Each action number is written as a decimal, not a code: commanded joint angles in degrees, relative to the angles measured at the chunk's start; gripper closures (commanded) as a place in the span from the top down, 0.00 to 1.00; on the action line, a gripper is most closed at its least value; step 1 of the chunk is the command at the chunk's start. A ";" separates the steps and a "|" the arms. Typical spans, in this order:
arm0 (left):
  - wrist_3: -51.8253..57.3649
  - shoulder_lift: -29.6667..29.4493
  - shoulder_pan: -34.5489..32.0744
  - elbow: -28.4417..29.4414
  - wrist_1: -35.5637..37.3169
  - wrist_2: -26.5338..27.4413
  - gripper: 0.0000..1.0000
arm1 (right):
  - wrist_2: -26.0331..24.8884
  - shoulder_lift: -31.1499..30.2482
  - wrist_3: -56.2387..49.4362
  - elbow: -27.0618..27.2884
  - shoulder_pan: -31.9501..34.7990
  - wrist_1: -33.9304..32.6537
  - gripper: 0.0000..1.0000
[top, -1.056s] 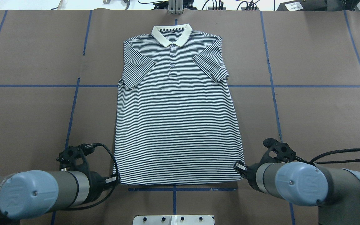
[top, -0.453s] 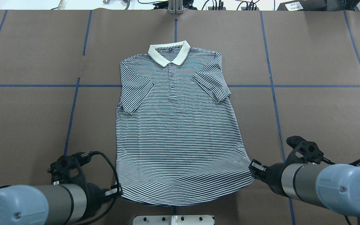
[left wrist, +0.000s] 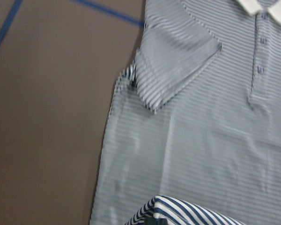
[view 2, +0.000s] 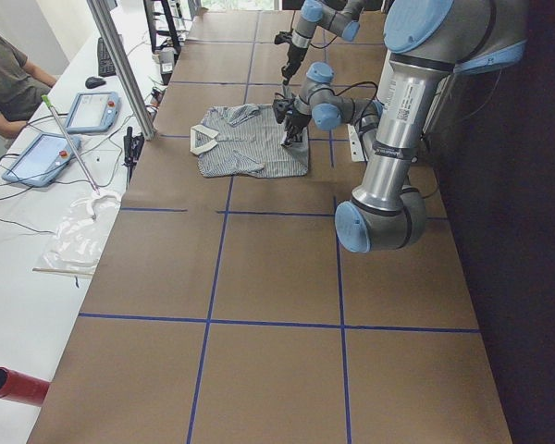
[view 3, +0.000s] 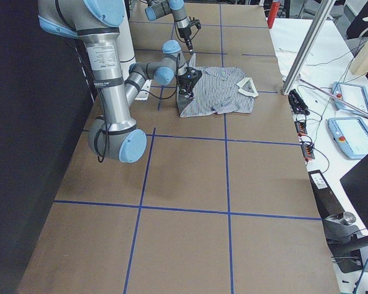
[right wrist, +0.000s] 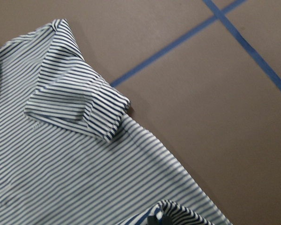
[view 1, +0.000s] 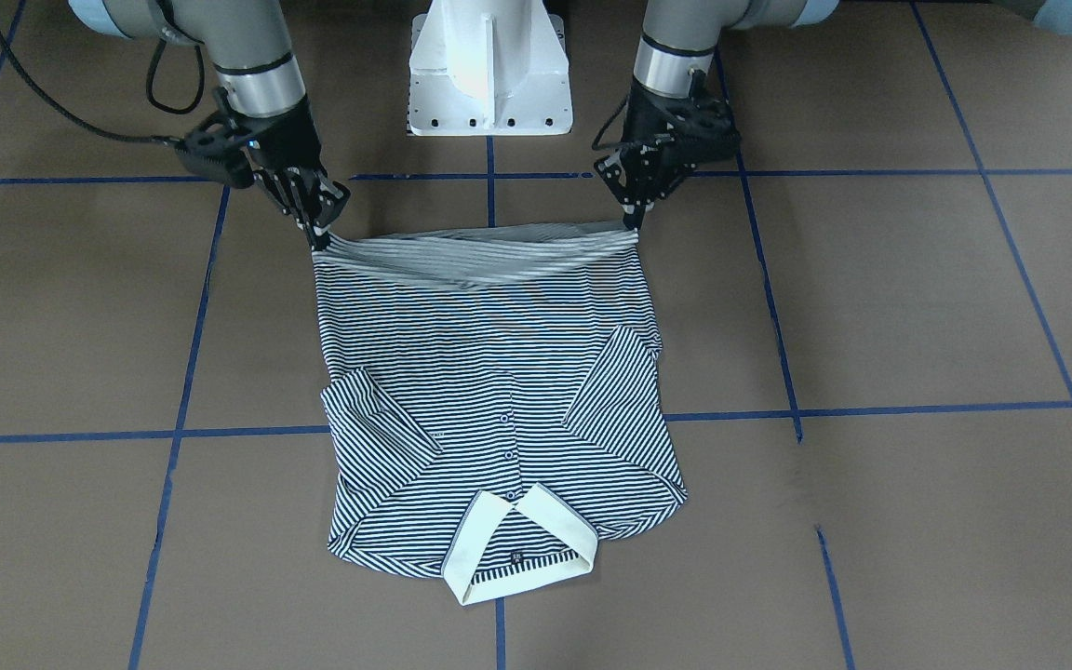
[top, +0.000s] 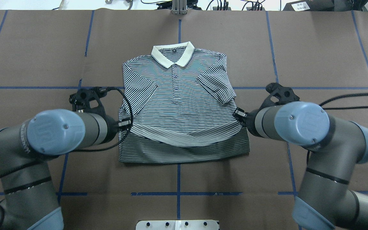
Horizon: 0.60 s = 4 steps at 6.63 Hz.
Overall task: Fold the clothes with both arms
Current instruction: 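Lift the hem with both grippers and fold it toward the collar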
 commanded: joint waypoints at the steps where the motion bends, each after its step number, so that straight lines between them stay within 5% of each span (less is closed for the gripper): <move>1: 8.13 -5.72 -10.67 17.76 -11.35 -0.04 0.00 | 2.90 12.70 -7.76 -20.20 9.63 0.66 0.00; 4: 8.51 -11.28 -13.17 33.90 -21.39 0.40 0.00 | 5.56 25.55 -8.83 -47.72 13.89 15.74 0.00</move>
